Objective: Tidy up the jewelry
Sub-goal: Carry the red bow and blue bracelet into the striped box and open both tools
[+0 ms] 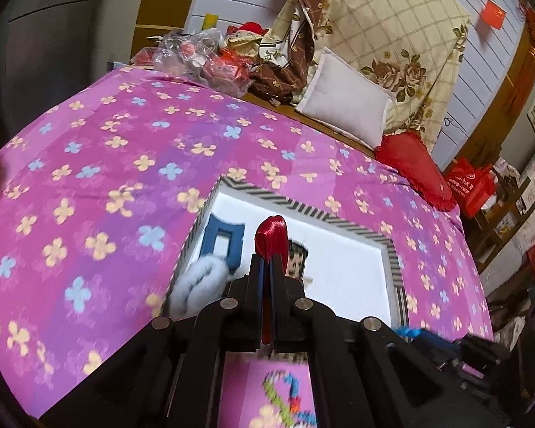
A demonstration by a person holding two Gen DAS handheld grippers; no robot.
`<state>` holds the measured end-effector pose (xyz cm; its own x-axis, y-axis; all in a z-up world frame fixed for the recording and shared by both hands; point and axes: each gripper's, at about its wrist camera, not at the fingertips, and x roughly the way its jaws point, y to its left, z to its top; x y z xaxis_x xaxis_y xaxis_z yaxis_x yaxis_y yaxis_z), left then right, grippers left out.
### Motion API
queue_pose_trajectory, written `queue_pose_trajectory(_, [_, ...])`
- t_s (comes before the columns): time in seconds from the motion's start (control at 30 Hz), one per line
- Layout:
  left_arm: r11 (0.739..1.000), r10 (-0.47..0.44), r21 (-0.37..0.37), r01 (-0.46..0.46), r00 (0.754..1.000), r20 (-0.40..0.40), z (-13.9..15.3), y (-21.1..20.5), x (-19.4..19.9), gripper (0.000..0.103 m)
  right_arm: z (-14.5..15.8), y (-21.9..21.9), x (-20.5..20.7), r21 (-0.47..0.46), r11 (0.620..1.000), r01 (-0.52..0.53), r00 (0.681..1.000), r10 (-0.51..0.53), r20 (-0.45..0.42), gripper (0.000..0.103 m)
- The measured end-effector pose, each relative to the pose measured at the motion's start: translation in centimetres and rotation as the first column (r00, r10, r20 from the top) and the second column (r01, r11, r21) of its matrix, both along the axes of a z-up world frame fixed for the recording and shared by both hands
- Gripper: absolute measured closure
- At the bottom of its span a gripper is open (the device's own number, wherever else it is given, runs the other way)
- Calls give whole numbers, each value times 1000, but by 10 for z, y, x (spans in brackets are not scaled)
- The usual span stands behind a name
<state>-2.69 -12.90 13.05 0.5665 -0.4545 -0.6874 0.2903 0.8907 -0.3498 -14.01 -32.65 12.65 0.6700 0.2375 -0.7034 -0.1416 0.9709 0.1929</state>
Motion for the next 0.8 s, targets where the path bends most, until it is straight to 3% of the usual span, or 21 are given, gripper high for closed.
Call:
queue_pose_trajectory(0.27, [1000, -11, -6, 11, 998, -56, -25, -35, 63, 96, -34, 10, 66, 57, 998, -32, 996, 37, -78, 94])
queue_pose_trajectory(0.43, [999, -4, 34, 6, 998, -64, -41, -48, 92, 96, -66, -14, 104, 51, 998, 41, 988, -33, -152, 94])
queue_pose_trajectory(0.63, [992, 53, 116, -42, 994, -92, -65, -48, 116, 96, -91, -34, 126, 56, 993, 107, 973, -93, -212, 94])
queue_pose_trajectory(0.8, [988, 86, 141, -69, 989, -116, -78, -44, 123, 96, -95, -29, 129, 79, 992, 94, 974, -75, -216, 94])
